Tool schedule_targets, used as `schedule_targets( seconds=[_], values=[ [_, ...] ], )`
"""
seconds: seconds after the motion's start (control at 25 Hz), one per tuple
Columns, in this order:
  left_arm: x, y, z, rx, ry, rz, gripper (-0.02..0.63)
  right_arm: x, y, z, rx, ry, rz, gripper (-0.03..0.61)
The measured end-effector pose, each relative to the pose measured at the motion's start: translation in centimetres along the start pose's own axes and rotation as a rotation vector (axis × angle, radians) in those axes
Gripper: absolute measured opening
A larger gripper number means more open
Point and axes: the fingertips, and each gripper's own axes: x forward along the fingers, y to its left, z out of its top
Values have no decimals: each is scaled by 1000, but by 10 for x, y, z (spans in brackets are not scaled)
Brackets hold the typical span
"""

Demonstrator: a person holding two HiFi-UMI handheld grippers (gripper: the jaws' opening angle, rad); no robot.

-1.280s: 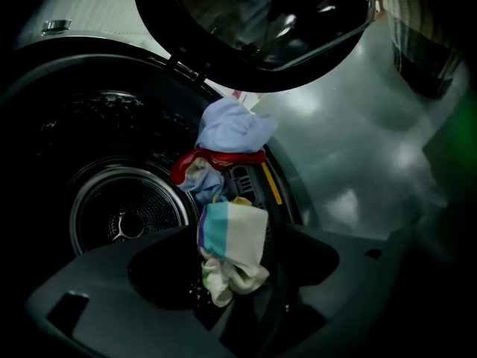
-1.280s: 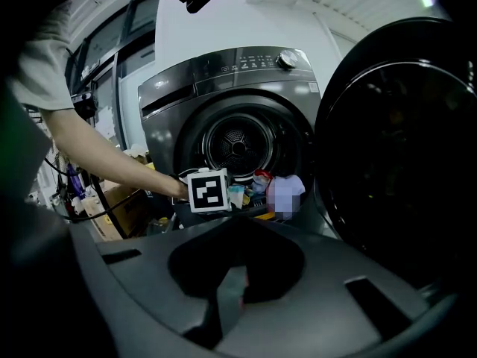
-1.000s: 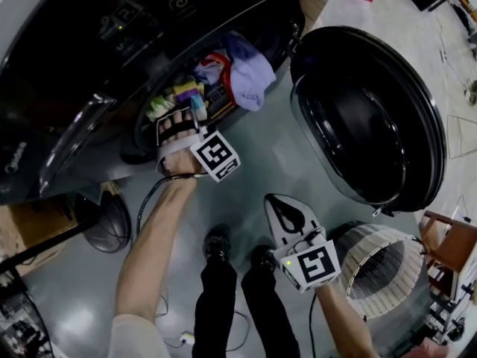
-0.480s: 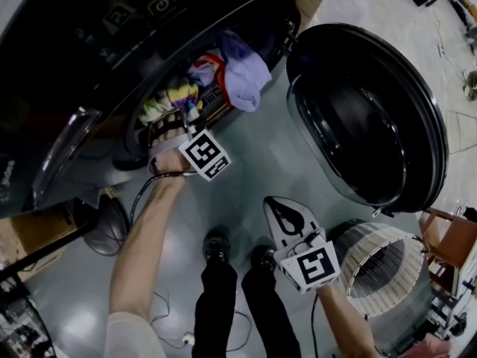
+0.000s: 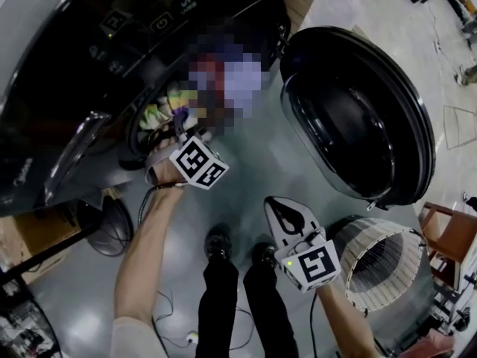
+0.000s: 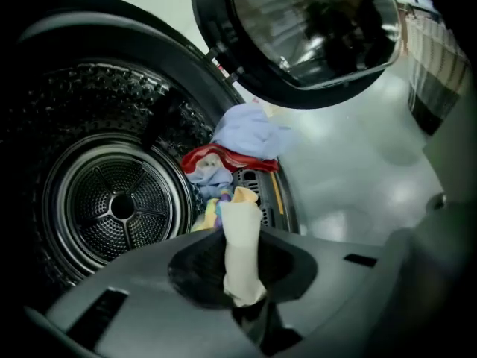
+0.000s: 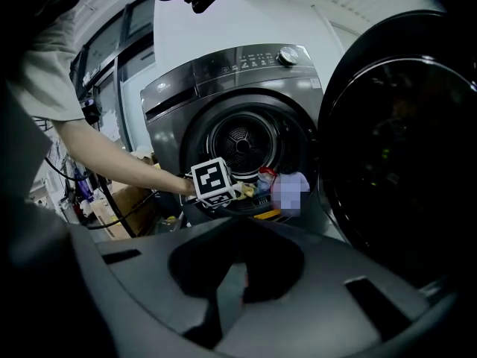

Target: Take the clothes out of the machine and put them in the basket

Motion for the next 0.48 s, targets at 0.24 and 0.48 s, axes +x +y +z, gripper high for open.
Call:
schedule_targets(
  seconds=[0.24,0.48],
  values=[
    [-42,-6,-3,-1,-29,15,71,-14,7,13,0,-1,2,23],
    [-88,-21,-13,-59,-68,21,71,-32,11,23,-17,6,-5,23]
  ],
)
